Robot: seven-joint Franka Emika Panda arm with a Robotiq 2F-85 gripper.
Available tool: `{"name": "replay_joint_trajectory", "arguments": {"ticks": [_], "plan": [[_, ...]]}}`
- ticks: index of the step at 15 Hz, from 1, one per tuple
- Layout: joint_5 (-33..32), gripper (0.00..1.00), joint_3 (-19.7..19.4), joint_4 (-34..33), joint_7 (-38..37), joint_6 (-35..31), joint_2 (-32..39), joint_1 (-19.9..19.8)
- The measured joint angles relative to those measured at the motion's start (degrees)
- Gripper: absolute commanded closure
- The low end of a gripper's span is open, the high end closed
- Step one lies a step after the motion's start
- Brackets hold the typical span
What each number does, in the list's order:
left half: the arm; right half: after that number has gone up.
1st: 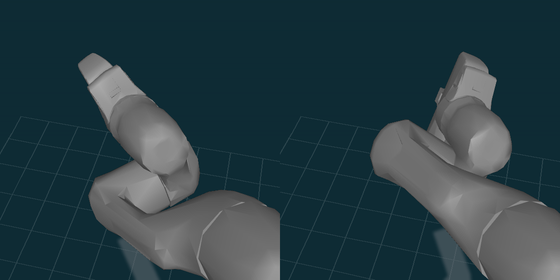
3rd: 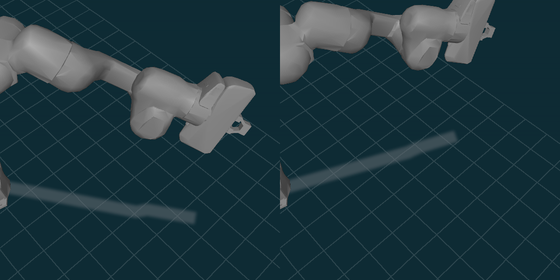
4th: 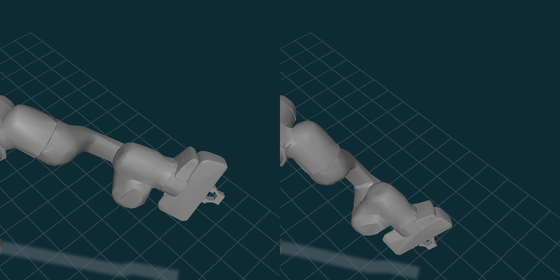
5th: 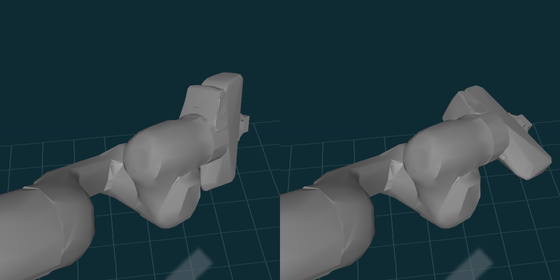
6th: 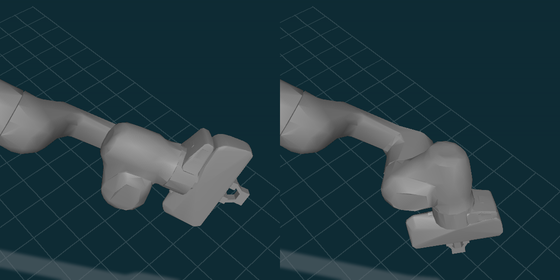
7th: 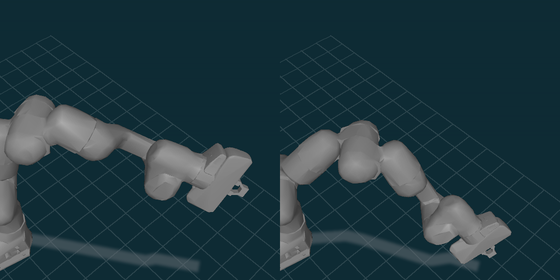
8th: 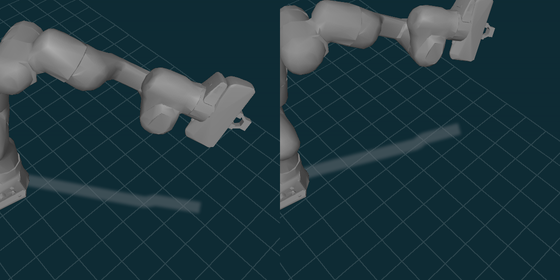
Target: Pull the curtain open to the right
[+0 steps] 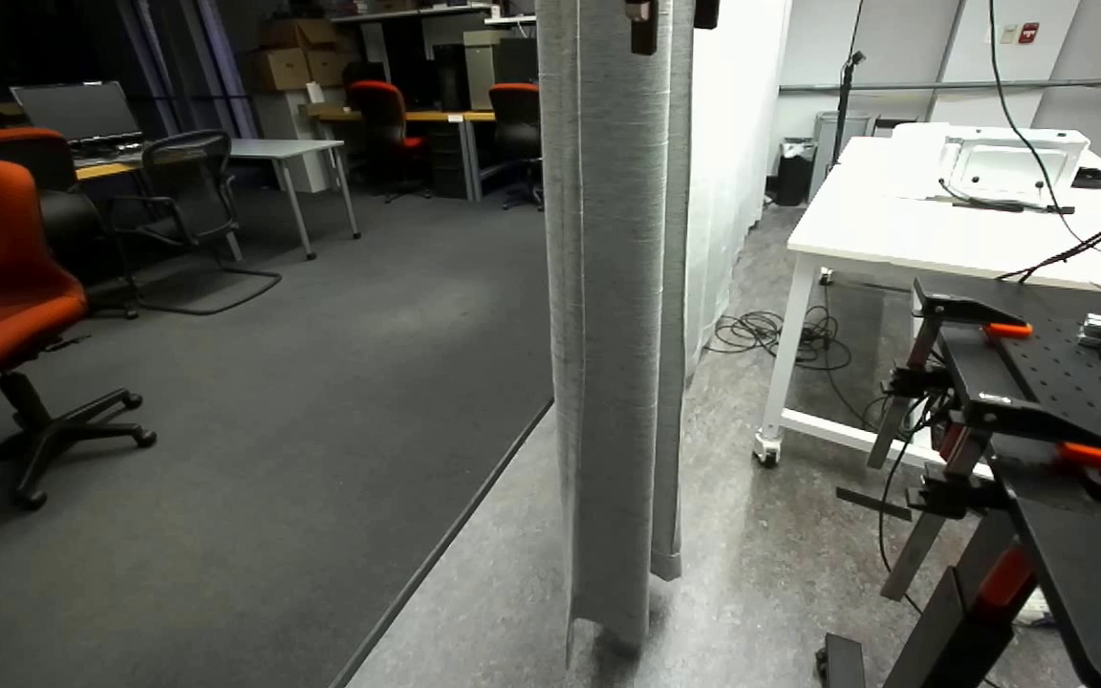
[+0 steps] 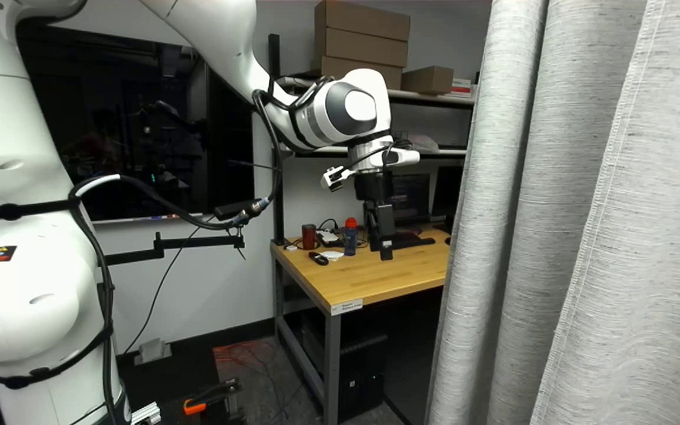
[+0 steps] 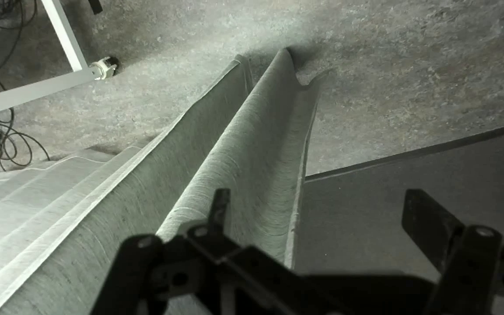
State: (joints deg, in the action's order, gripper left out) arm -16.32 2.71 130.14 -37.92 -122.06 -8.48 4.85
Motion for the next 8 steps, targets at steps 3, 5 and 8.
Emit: {"name": "replay_joint_trajectory", "arguments": {"ticks": [3, 5, 8], "plan": [[0.0, 0.00, 1.0, 4.0, 0.0, -0.9, -3.1, -0.2], [0.0, 0.00, 1.6, 6.2, 0.0, -1.2, -5.1, -0.4], [0.0, 0.00, 2.3, 9.4, 0.0, -1.3, -7.7, -0.7]]}}
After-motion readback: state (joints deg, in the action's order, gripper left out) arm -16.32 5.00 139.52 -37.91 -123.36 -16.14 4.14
